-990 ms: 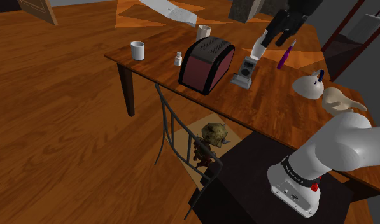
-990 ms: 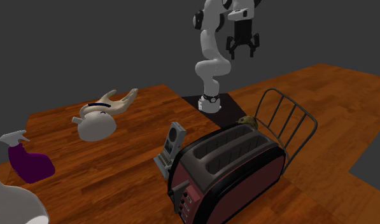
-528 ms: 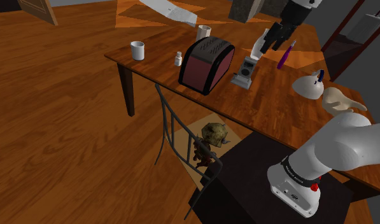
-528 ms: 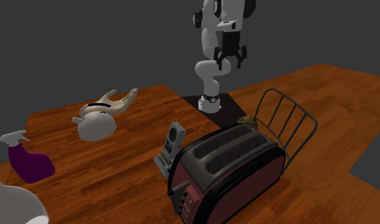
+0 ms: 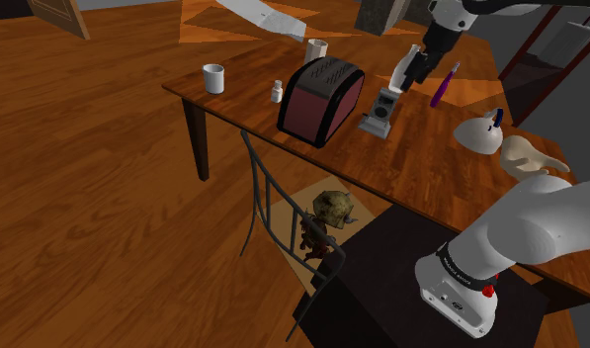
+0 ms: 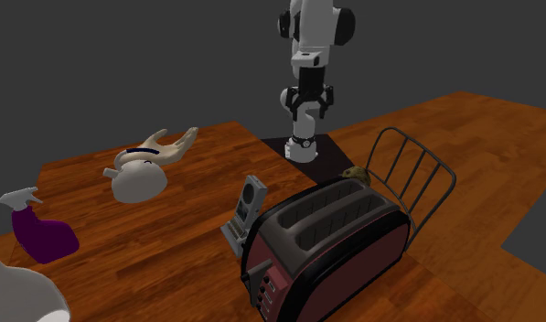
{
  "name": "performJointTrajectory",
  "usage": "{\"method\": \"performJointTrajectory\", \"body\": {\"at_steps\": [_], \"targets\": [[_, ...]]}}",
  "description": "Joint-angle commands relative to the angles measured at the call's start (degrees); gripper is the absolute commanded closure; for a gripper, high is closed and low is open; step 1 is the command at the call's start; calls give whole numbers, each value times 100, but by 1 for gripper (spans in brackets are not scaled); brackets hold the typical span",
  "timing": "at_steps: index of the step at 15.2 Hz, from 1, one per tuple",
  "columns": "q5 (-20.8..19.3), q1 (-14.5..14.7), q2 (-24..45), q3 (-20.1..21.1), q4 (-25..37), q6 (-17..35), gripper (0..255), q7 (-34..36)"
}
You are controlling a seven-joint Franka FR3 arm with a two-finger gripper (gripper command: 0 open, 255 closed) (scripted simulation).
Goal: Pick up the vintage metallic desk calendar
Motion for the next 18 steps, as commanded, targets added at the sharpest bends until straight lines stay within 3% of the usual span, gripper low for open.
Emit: {"method": "performJointTrajectory", "body": {"at_steps": [1, 9, 18], "targets": [[-113, -32, 353, -206, 144, 182, 0, -339], [-273, -122, 1799, -845, 857, 838, 0, -1528], [70, -398, 3724, -1277, 2213, 1336, 0, -2907]]}}
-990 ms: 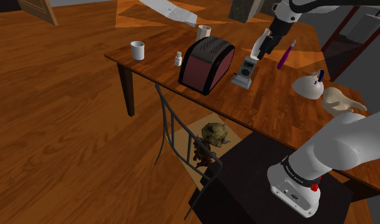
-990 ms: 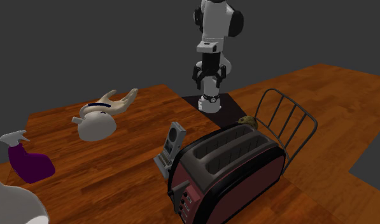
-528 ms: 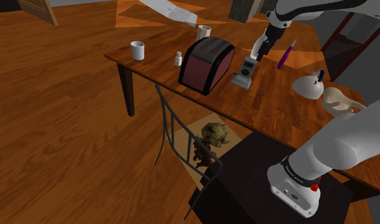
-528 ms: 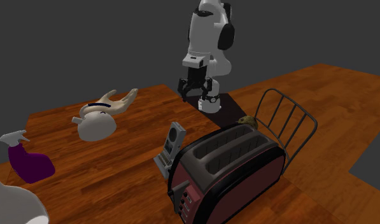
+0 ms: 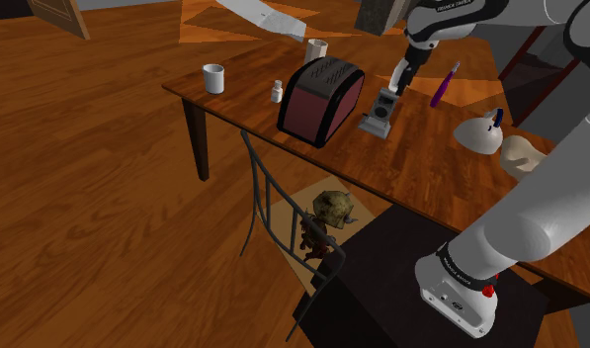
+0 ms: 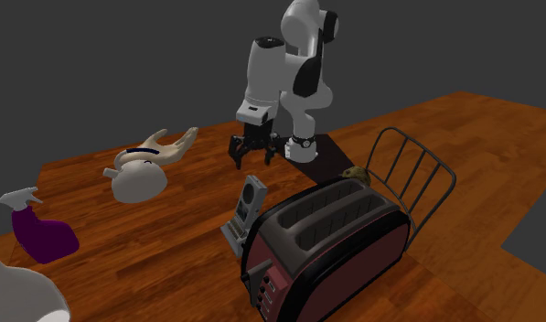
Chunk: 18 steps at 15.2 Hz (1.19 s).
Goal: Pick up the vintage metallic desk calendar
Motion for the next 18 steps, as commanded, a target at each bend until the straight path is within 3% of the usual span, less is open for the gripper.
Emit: {"method": "performJointTrajectory", "body": {"at_steps": [1, 10, 11, 18], "targets": [[84, -47, 325, -13, 261, 45, 0, -176], [155, -80, 537, 1, -87, 588, 0, -167], [153, -82, 532, -2, -93, 591, 255, -172], [158, -85, 538, -2, -78, 583, 255, -177]]}}
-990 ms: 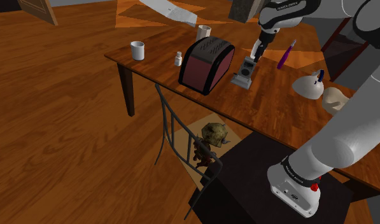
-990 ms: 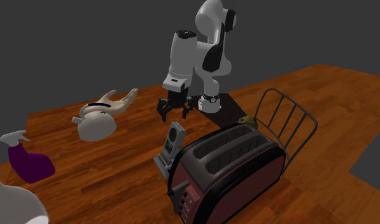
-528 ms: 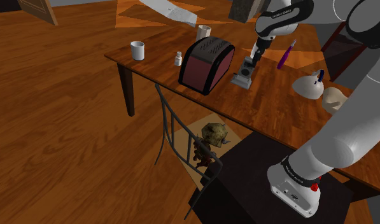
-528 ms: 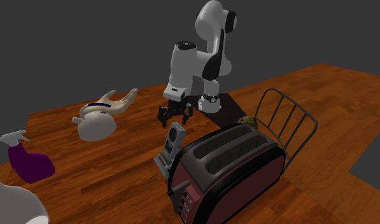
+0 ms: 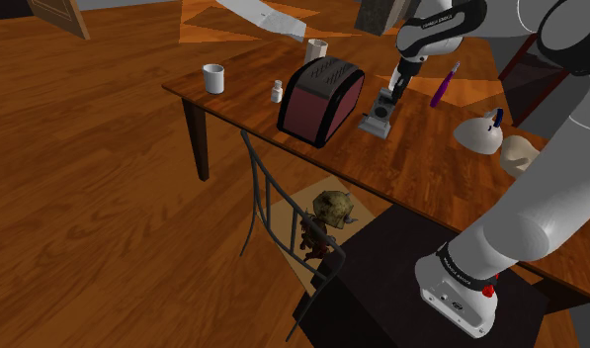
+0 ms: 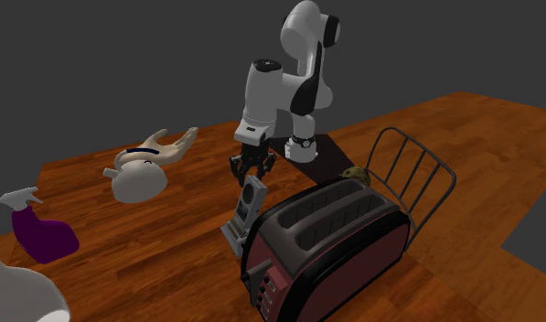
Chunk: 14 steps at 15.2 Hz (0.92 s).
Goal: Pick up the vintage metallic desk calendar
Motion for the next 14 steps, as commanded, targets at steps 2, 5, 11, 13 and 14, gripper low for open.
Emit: {"method": "performJointTrajectory", "body": {"at_steps": [2, 5, 11, 13, 14], "targets": [[-2, 4, 9, 3, -10, 12, 255, 10], [-34, 17, -83, -3, 119, -202, 255, 9], [-83, 37, -235, -9, 411, -634, 255, -2], [-95, 43, -276, -9, 519, -780, 255, -10], [-100, 45, -295, -10, 575, -853, 255, -14]]}}
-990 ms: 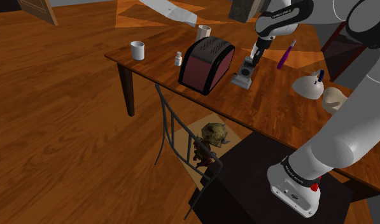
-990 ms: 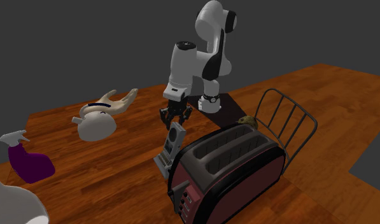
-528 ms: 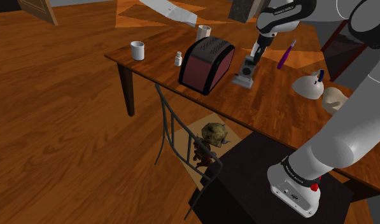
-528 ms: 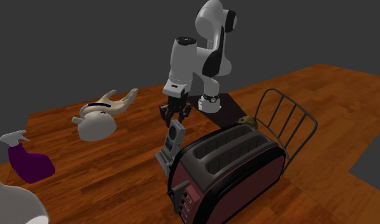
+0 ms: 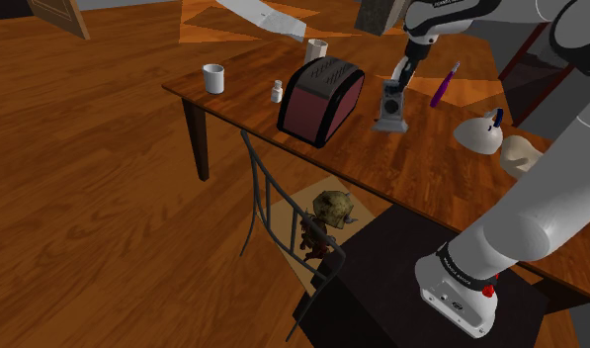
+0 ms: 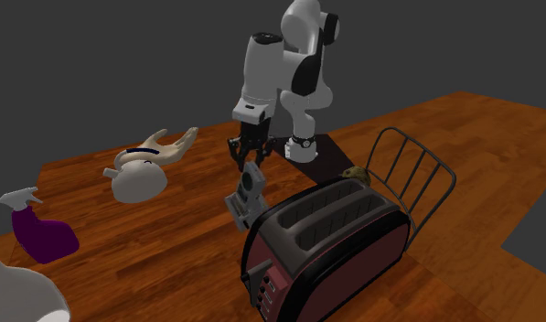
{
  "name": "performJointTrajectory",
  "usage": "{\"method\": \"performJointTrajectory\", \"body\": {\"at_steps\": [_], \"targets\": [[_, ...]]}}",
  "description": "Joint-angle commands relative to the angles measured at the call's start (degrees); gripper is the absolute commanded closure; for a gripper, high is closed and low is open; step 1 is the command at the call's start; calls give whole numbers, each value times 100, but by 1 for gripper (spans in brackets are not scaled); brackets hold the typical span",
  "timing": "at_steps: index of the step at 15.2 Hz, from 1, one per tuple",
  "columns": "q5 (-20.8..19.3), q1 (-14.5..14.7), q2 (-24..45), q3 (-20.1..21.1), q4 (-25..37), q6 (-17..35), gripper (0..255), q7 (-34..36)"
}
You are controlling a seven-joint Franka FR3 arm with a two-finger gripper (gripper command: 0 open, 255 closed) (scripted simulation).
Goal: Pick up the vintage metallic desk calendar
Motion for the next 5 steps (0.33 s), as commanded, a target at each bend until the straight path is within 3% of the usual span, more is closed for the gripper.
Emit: {"method": "performJointTrajectory", "body": {"at_steps": [1, 5], "targets": [[-15, 7, -49, -1, 104, -139, 255, -4], [-23, 11, -82, -1, 231, -297, 255, -15]]}}
